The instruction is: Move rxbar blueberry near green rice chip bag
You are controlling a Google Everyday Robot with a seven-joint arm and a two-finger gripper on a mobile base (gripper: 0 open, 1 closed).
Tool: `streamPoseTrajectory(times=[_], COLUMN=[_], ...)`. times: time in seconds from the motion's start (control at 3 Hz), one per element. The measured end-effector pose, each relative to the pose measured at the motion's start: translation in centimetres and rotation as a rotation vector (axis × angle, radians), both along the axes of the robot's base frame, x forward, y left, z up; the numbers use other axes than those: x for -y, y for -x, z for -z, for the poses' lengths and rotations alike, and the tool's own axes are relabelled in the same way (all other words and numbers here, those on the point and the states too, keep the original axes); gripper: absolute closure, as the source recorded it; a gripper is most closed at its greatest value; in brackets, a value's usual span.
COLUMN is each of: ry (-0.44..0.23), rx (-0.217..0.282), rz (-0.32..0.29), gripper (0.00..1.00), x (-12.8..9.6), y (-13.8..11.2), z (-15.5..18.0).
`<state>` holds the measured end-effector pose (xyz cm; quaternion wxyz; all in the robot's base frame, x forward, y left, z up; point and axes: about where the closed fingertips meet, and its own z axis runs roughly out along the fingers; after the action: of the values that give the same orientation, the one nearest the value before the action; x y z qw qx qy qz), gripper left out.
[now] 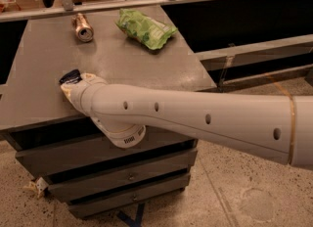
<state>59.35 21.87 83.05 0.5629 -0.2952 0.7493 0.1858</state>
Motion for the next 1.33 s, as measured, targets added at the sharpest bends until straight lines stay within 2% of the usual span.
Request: streamPoseTrajectory(times=[0.33,1.33], ry=[0.012,0.111], rx=[0.022,0.138], rz=[0.029,0.175], gripper=[1.00,1.00], x=[1.0,7.1], y=[-0.9,-6.0], z=[-0.2,-2.3])
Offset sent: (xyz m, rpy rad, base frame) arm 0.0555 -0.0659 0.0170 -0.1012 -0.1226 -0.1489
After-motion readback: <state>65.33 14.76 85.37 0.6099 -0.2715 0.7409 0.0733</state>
